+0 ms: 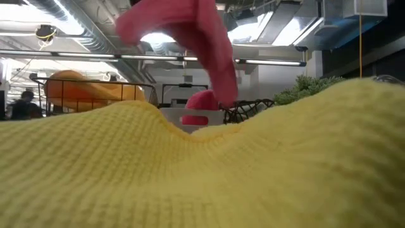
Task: Sort microfiber towel by color & place in baskets
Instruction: Put the pink microfiber towel into the white bin
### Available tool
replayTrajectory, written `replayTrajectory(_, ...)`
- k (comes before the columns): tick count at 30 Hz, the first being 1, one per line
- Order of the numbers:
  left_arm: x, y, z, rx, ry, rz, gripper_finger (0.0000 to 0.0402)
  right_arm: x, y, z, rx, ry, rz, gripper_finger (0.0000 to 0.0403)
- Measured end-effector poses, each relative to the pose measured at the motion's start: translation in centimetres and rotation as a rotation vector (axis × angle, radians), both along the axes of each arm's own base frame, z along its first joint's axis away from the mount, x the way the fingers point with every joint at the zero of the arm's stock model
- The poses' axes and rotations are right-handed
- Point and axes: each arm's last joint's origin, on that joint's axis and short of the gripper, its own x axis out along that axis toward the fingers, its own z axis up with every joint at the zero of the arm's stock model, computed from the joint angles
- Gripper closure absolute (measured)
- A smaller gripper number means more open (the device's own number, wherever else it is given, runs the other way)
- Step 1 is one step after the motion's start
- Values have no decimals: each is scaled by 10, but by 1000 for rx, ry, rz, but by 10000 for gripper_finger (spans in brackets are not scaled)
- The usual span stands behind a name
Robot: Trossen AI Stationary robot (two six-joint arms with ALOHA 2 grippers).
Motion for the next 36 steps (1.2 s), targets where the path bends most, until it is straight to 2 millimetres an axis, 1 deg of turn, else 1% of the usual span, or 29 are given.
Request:
replayTrajectory(3, -3, 16, 18, 47, -106, 59, 401, 1, -1, 0, -40, -21, -11, 239)
replayTrajectory(7, -5, 39, 32, 92, -184, 133, 401, 1, -3, 1, -91, -50, -37, 239)
replayTrajectory(14, -4, 85, 36, 244, -169, 300, 401, 2, -3, 1, -119, -64, -45, 240)
replayTrajectory(18, -6, 107, 35, 259, -141, 371, 401, 2, -3, 1, -119, -64, -45, 240)
replayTrajectory(23, -17, 120, 42, 231, -154, 361, 401, 2, -3, 1, -118, -62, -45, 240)
replayTrajectory(30, -32, 124, 43, 164, -104, 354, 401, 2, -3, 1, -118, -61, -45, 240)
replayTrajectory(33, -34, 123, 40, 113, -83, 375, 401, 2, -3, 1, -117, -61, -45, 240)
replayTrajectory(36, -30, 123, 34, 58, -66, 400, 401, 2, -3, 1, -117, -61, -46, 240)
